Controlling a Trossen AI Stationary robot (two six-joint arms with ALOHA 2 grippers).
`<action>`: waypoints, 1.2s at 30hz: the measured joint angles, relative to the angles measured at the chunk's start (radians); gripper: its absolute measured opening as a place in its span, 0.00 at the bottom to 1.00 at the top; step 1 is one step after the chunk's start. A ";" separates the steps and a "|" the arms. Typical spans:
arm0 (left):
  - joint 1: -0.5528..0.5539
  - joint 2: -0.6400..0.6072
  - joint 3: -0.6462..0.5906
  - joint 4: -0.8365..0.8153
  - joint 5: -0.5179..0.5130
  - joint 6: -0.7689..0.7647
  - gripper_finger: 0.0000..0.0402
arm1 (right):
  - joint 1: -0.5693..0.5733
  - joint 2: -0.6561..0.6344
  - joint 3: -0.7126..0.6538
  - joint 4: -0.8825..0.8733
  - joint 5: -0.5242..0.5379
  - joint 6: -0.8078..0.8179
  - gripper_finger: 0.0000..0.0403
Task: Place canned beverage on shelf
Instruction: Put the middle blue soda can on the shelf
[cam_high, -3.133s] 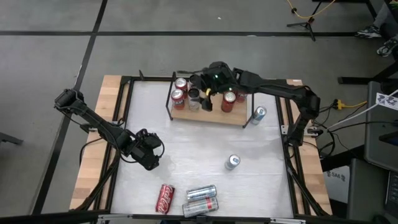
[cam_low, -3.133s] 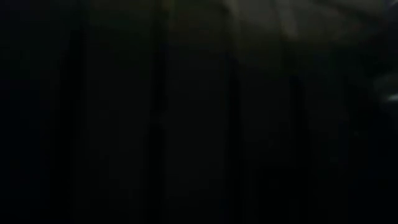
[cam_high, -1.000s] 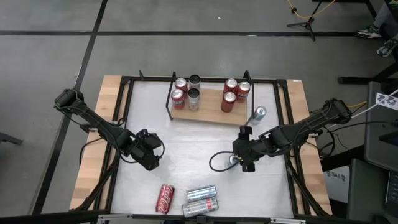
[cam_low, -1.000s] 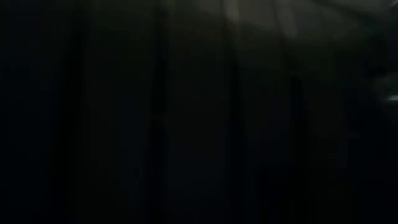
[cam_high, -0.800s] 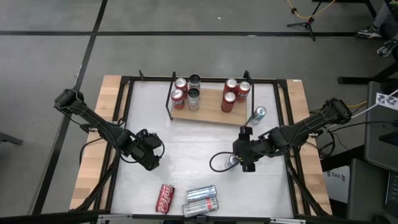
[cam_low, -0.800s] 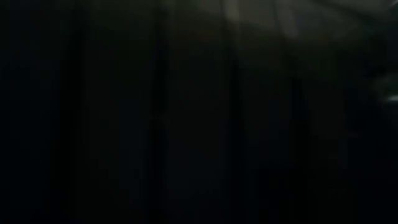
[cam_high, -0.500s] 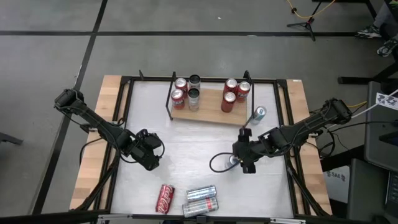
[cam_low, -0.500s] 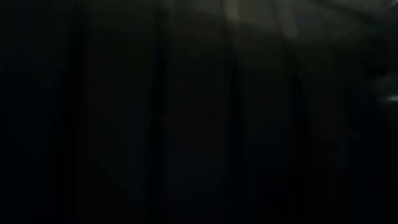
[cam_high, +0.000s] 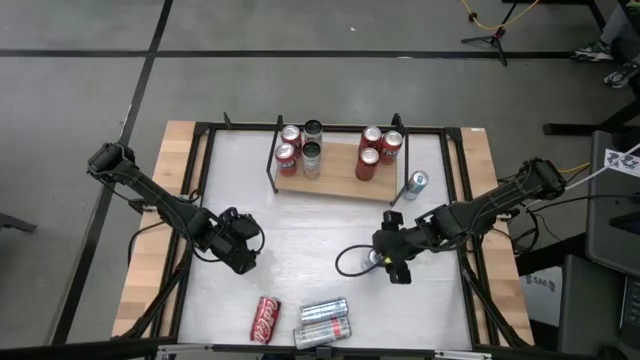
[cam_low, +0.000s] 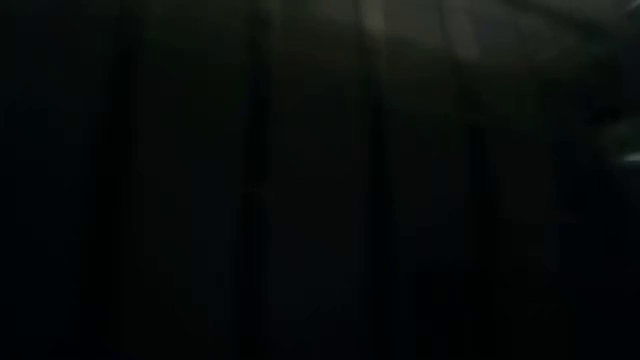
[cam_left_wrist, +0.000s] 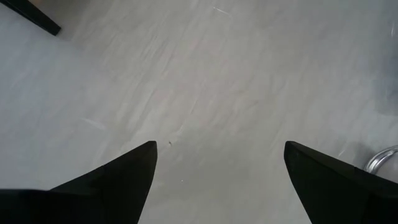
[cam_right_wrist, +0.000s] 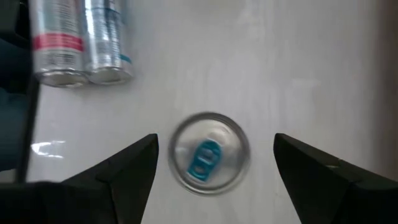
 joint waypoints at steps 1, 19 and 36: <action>0.000 0.000 0.000 0.000 0.000 0.000 0.86 | 0.000 0.000 0.000 0.010 -0.011 0.000 0.76; 0.000 0.000 0.000 0.000 0.000 0.000 0.86 | 0.032 0.000 0.000 0.024 0.011 0.053 0.76; 0.000 0.000 0.000 0.000 0.000 0.000 0.86 | 0.091 0.024 0.001 0.016 0.129 0.070 0.76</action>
